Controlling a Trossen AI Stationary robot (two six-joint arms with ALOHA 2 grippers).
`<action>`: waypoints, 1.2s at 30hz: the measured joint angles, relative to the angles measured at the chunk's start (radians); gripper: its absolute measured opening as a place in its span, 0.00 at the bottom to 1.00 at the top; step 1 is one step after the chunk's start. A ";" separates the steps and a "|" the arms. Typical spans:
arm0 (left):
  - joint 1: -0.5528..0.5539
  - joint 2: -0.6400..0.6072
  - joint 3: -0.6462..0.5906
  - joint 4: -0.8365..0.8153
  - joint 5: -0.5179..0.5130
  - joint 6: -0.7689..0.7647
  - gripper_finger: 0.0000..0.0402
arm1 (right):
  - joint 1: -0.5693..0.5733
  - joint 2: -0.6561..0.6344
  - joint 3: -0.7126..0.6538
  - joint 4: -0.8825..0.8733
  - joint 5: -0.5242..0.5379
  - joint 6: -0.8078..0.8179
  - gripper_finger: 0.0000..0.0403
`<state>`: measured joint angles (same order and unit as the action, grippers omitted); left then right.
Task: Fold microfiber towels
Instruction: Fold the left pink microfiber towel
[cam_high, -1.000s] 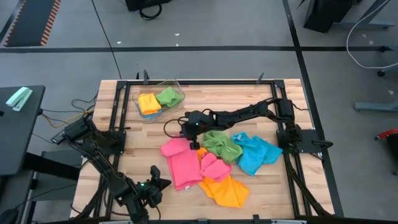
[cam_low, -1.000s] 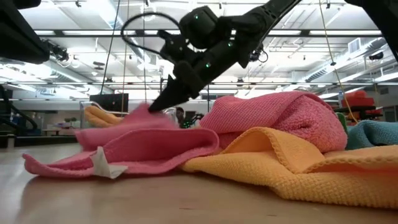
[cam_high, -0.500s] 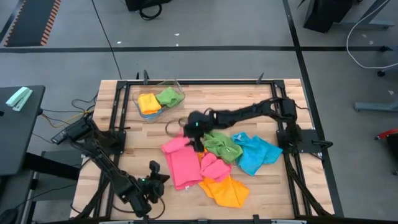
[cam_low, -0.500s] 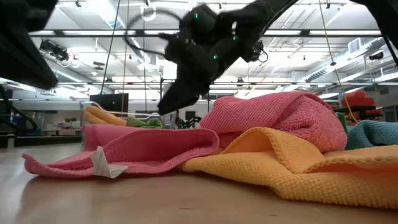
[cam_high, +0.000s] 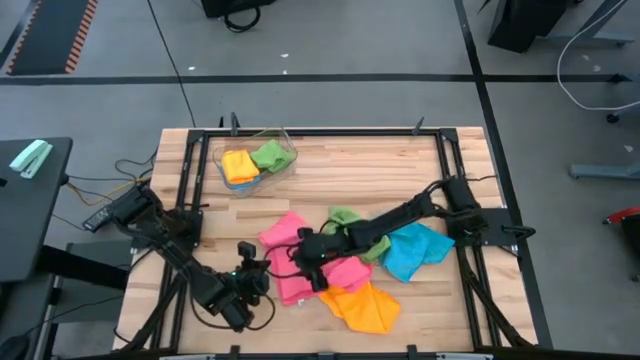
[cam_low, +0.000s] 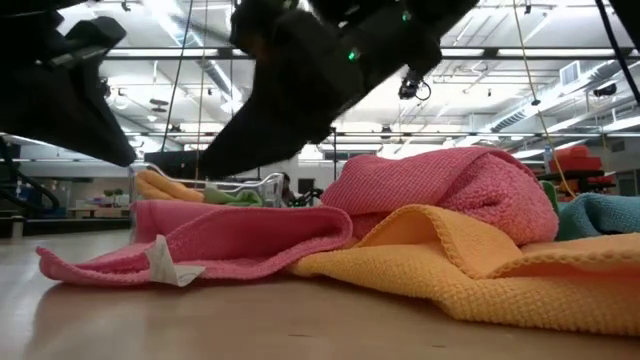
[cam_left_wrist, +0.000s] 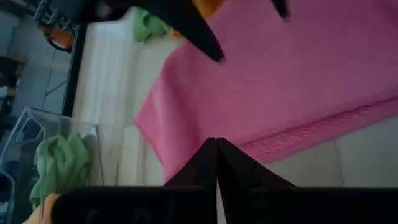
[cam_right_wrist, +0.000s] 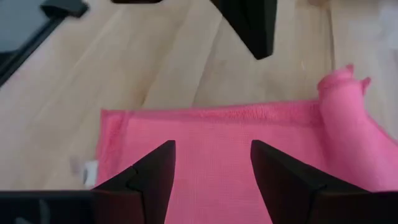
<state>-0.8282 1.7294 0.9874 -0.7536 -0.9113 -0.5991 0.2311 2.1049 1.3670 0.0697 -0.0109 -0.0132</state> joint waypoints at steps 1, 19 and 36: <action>0.007 0.000 0.000 0.000 0.000 -0.001 0.03 | 0.008 0.018 0.000 0.033 0.019 0.016 0.54; 0.021 0.000 0.000 -0.042 0.113 0.040 0.04 | 0.098 0.098 0.002 -0.052 -0.293 -0.096 0.54; 0.055 -0.002 -0.095 0.113 0.229 0.080 0.16 | 0.094 -0.091 0.001 -0.185 -0.274 -0.067 0.54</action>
<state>-0.7733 1.7279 0.8923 -0.6403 -0.6828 -0.5188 0.3252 2.0140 1.3678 -0.1151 -0.2847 -0.0807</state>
